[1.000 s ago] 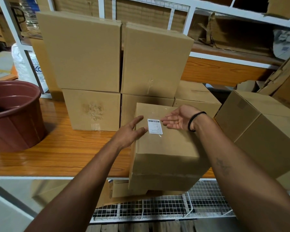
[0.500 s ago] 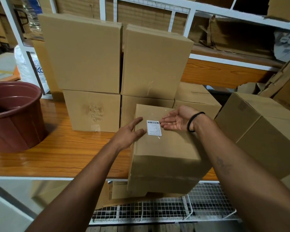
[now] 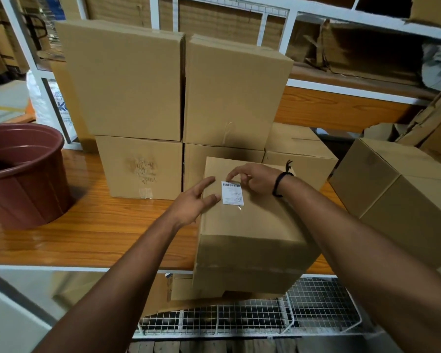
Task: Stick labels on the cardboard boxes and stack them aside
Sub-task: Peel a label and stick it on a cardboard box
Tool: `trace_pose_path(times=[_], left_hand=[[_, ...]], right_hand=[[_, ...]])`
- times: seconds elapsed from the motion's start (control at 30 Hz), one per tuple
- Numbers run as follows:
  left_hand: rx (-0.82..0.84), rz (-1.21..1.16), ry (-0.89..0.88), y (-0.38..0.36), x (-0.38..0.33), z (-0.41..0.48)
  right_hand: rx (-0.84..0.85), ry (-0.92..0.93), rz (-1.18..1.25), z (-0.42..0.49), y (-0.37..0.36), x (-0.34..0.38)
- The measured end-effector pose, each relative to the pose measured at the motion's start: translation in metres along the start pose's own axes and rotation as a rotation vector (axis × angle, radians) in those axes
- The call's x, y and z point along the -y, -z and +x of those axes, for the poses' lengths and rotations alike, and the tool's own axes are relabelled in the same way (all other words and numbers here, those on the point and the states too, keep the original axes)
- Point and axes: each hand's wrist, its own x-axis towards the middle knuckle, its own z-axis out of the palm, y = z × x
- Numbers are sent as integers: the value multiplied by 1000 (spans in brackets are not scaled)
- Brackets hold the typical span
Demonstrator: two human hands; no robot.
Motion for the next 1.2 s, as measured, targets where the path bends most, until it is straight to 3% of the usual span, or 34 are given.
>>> trace_pose_path(times=[0.17,0.7,1.2], left_hand=[[-6,-17,-4,0,1,1],[-6,-13,20,-2,4,3],[-5,6,27,-2,4,2]], right_hand=[[92,33,-104,13,1,5],[261,29,-113,27,20,19],[234,-6,7,28,20,9]])
